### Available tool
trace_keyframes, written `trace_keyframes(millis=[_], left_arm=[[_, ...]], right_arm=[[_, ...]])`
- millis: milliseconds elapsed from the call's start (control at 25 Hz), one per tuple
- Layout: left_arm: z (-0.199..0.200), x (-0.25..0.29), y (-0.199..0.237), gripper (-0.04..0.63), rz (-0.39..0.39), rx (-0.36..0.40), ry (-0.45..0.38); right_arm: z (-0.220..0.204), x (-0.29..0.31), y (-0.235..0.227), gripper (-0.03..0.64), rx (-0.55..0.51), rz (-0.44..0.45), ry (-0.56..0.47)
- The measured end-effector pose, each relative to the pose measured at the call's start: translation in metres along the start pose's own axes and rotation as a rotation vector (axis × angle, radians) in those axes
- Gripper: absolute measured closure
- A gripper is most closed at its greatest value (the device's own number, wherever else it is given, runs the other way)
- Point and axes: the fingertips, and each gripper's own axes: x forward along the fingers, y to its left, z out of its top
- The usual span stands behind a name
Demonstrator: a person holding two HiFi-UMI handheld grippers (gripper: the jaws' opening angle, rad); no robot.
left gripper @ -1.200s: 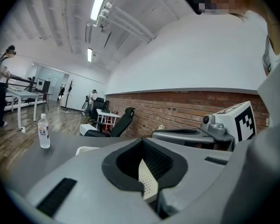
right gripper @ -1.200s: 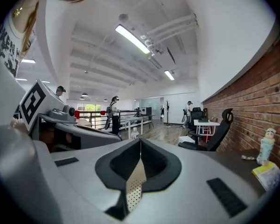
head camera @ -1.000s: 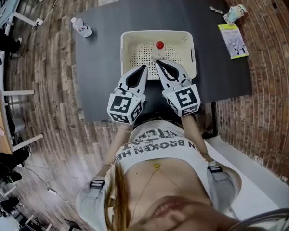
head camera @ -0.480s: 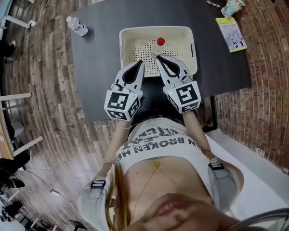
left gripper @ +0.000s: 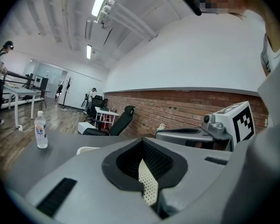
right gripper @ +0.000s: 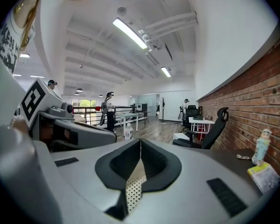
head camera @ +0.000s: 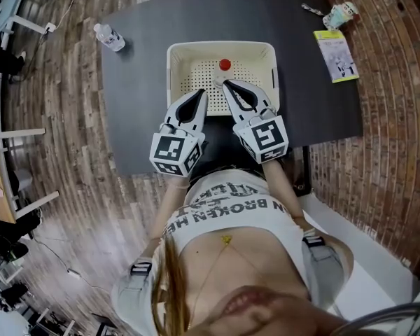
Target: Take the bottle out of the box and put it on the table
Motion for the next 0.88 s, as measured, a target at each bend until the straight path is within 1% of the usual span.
trace_keyframes(millis=[200, 560, 880], left_arm=[[-0.001, 0.009, -0.006, 0.591, 0.007, 0.013, 0.01], [-0.005, 0.016, -0.012, 0.591, 0.008, 0.015, 0.028], [-0.009, 0.017, -0.009, 0.591, 0.009, 0.008, 0.051]], right_arm=[[-0.002, 0.0, -0.005, 0.607, 0.01, 0.025, 0.0], [-0.011, 0.009, -0.014, 0.607, 0.012, 0.038, 0.011], [-0.033, 0.027, -0.025, 0.607, 0.009, 0.027, 0.07]])
